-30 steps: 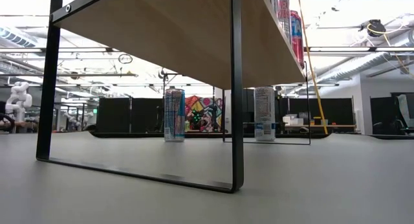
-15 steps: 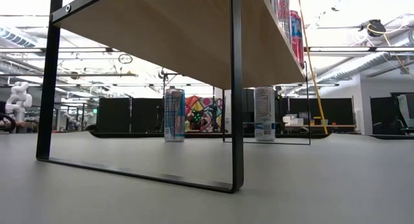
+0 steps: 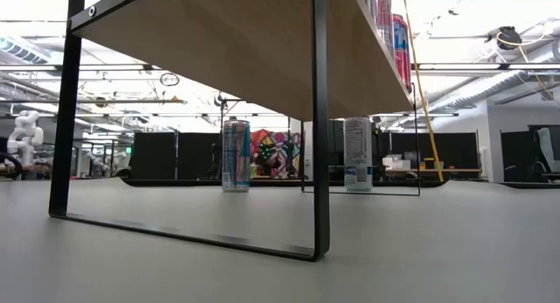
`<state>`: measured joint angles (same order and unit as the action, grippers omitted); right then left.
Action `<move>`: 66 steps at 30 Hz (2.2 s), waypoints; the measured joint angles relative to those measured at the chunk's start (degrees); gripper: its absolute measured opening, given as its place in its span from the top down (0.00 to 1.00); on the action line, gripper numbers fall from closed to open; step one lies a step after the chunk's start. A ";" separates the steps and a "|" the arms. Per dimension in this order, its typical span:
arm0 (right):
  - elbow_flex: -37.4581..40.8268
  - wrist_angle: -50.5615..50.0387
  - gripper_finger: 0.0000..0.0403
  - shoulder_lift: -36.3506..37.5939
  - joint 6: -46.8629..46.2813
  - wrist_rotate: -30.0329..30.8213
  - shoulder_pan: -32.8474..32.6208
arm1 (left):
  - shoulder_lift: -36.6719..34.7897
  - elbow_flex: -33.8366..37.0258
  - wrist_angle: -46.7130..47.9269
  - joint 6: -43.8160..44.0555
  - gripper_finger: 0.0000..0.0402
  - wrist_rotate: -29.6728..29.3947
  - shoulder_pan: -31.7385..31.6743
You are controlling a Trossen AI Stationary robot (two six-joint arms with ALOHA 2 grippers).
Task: Place canned beverage on shelf
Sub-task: Put the white blue soda can on the shelf aligned with the other white blue soda cans
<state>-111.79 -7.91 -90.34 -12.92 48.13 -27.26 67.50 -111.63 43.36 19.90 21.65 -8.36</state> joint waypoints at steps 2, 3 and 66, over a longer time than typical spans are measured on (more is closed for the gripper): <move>-2.09 0.41 0.24 -0.88 0.36 0.07 0.65 | -0.41 0.00 -2.07 -1.13 0.38 0.00 0.00; -3.00 0.50 0.24 -1.30 0.18 0.04 0.99 | -0.50 0.00 -3.03 -1.27 0.38 0.00 0.00; -4.85 2.42 0.24 -1.49 -12.55 -3.30 4.09 | 2.30 0.04 -9.80 -38.49 0.38 -8.68 6.32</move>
<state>-116.64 -5.48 -91.82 -25.47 44.83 -23.18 69.80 -111.59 33.56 -18.59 12.97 -2.04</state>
